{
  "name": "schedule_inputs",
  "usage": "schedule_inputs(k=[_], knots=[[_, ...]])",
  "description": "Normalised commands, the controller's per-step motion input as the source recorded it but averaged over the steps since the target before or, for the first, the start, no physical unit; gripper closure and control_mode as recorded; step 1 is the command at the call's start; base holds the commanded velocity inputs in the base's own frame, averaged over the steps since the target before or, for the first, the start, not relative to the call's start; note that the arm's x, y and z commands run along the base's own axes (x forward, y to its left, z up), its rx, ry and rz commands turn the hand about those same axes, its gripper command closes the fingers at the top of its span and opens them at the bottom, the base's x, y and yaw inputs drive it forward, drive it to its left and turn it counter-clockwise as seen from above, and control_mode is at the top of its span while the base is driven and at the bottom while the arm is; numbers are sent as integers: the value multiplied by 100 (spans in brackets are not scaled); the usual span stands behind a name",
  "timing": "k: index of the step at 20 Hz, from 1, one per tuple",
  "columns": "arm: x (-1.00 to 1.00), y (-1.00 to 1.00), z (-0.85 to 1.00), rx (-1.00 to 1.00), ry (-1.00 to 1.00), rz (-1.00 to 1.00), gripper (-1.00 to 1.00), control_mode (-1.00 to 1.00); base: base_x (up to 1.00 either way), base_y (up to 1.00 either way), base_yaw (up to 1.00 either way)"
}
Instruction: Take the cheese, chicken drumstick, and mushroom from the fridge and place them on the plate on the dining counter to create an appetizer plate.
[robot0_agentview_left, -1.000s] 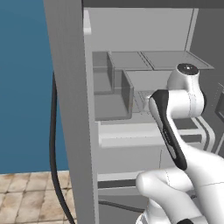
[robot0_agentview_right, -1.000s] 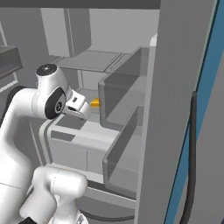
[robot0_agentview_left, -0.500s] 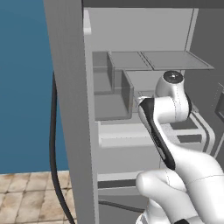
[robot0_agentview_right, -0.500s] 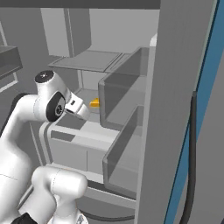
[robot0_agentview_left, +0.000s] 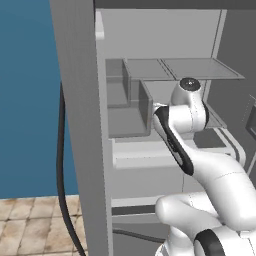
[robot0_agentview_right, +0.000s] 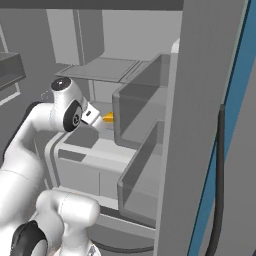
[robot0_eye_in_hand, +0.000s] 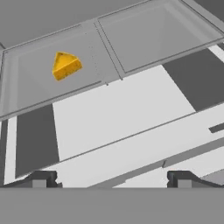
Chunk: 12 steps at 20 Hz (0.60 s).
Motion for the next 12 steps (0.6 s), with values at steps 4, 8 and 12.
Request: schedule_inputs(k=[4, 8, 12], knots=[[39, 3, -17, 3, 0, 0, -100, -100, 0, 0, 0], [34, 13, -31, 0, -1, 0, -100, -100, 0, 0, 0], [28, 17, -31, 0, -4, 0, -100, -100, 0, 0, 0]])
